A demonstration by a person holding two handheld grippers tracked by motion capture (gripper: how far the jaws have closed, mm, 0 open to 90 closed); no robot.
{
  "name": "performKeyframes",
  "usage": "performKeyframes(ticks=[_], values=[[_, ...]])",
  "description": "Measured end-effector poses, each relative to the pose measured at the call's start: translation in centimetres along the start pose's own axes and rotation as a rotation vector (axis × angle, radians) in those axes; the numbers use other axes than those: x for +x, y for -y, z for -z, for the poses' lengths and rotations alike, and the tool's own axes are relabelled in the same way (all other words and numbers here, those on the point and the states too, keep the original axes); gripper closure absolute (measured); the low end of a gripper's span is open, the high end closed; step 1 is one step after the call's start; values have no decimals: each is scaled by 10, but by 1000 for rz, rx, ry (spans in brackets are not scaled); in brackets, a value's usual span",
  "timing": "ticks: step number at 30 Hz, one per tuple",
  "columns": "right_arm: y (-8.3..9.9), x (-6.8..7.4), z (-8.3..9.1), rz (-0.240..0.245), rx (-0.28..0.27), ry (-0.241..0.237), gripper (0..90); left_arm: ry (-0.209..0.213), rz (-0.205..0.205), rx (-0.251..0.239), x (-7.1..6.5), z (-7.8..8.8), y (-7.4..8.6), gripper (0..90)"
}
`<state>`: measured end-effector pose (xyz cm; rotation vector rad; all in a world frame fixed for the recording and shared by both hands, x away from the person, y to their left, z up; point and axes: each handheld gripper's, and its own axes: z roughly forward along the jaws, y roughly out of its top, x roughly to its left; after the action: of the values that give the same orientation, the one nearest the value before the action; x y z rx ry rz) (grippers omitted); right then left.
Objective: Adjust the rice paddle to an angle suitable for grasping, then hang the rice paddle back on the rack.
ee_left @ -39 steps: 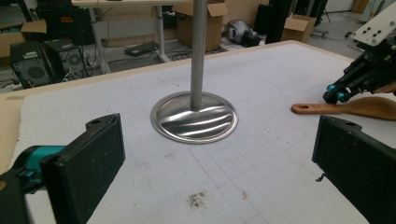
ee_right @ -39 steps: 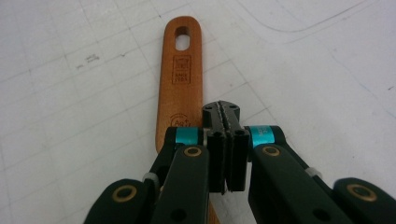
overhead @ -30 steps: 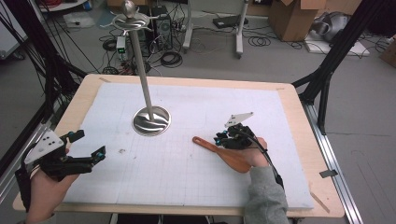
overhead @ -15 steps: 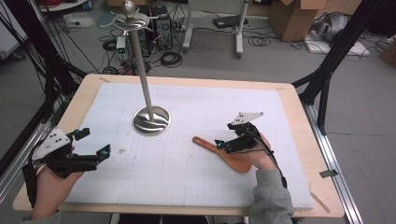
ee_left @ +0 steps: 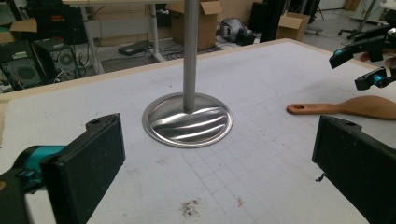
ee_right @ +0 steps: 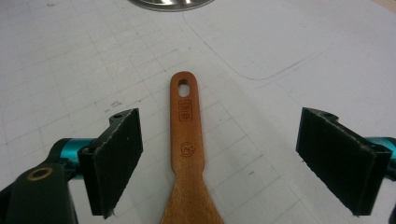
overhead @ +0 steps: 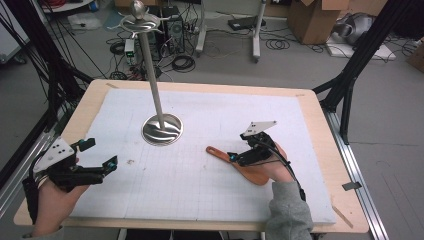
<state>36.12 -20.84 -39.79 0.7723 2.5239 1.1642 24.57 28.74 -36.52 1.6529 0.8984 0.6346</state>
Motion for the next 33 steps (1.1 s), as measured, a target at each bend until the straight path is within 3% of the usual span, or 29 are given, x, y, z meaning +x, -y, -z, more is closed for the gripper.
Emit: performKeyframes(ticks=[23,33], values=[[-9,4,-26,11,116,17,149,-14,-1,13,0,8,5,29],[-10,7,-37,25,200,15,177,-17,5,15,0,10,7,29]])
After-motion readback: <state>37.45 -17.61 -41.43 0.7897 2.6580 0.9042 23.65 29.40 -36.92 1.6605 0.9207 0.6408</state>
